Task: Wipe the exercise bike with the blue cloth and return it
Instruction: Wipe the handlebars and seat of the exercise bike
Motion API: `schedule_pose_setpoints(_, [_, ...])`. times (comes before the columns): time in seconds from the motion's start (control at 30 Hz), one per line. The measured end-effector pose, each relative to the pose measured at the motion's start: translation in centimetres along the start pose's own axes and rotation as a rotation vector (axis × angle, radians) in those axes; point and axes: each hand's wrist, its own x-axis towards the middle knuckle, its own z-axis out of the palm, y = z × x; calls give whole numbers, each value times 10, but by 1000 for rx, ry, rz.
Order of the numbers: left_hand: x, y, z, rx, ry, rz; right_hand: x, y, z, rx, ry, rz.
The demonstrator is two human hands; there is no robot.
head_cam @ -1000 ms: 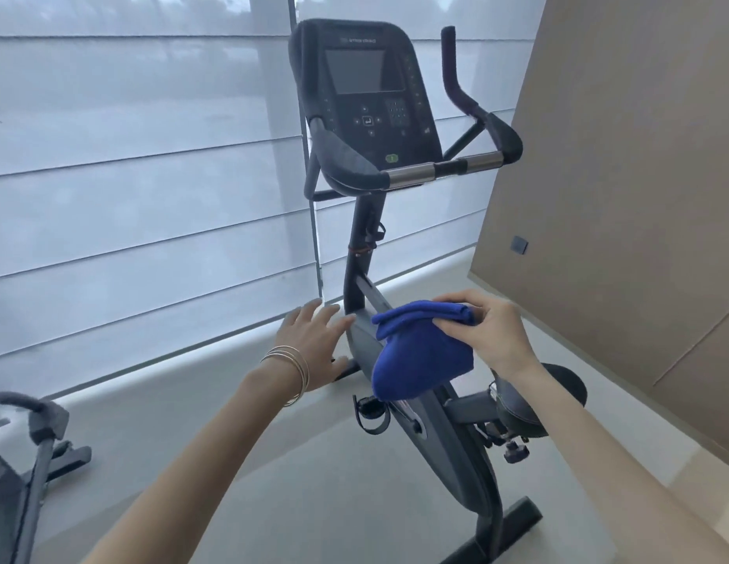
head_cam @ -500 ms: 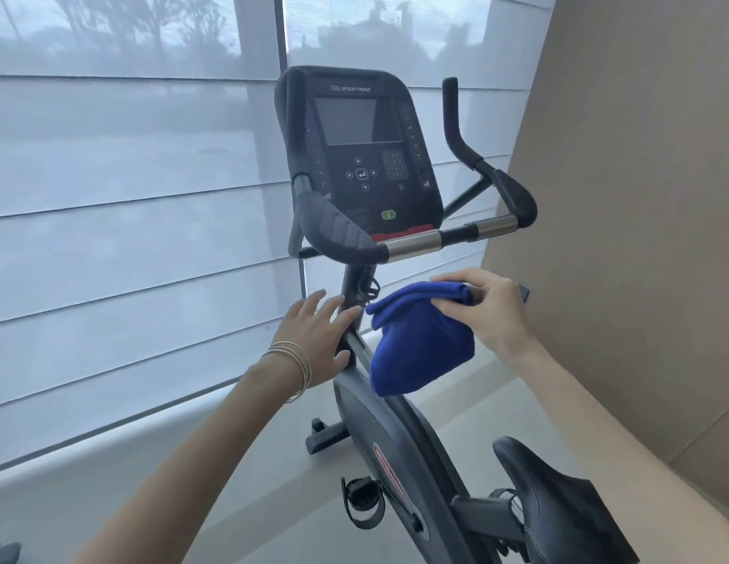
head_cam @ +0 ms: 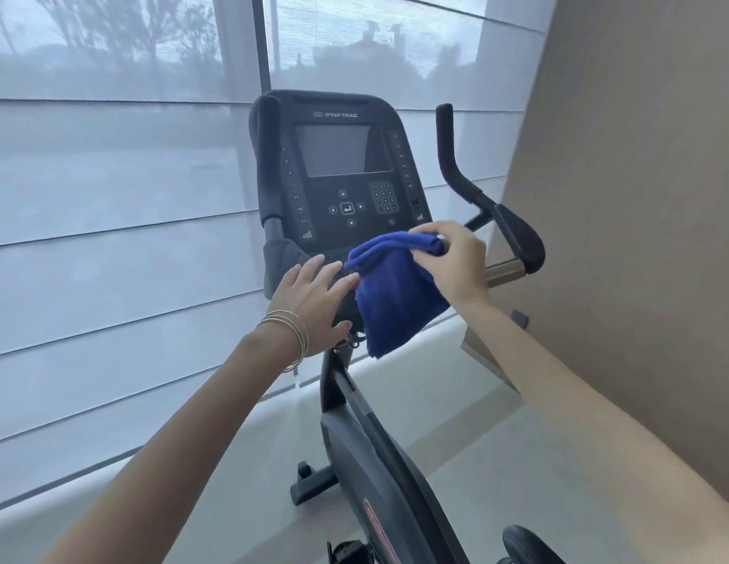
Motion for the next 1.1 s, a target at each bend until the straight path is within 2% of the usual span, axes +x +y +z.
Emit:
schedule_pose_setpoints(0.23, [17, -22, 23, -95, -22, 28, -28, 49, 14, -121, -162, -43])
schedule_pose_setpoints(0.43, [19, -18, 33, -105, 48, 63, -43, 50, 12, -176, -458, -112])
schedule_pose_setpoints(0.6, [18, -19, 35, -146, 88, 71, -31, 48, 18, -171, -292, -134])
schedule_pose_setpoints(0.73, [17, -18, 33, -163, 107, 76, -12, 42, 31, -459, -103, -206])
schedule_pose_setpoints(0.83, [16, -19, 32, -166, 113, 85, -3, 34, 46, -632, -90, -314])
schedule_pose_setpoints(0.9, [16, -20, 32, -163, 107, 92, -4, 36, 48, -558, -163, -318])
schedule_pose_setpoints(1.0, [16, -20, 34, -164, 118, 107, -7, 46, 34, -250, -330, -160])
schedule_pose_setpoints(1.1, [16, -18, 33, -151, 167, 103, -16, 51, 23, -234, -475, -195])
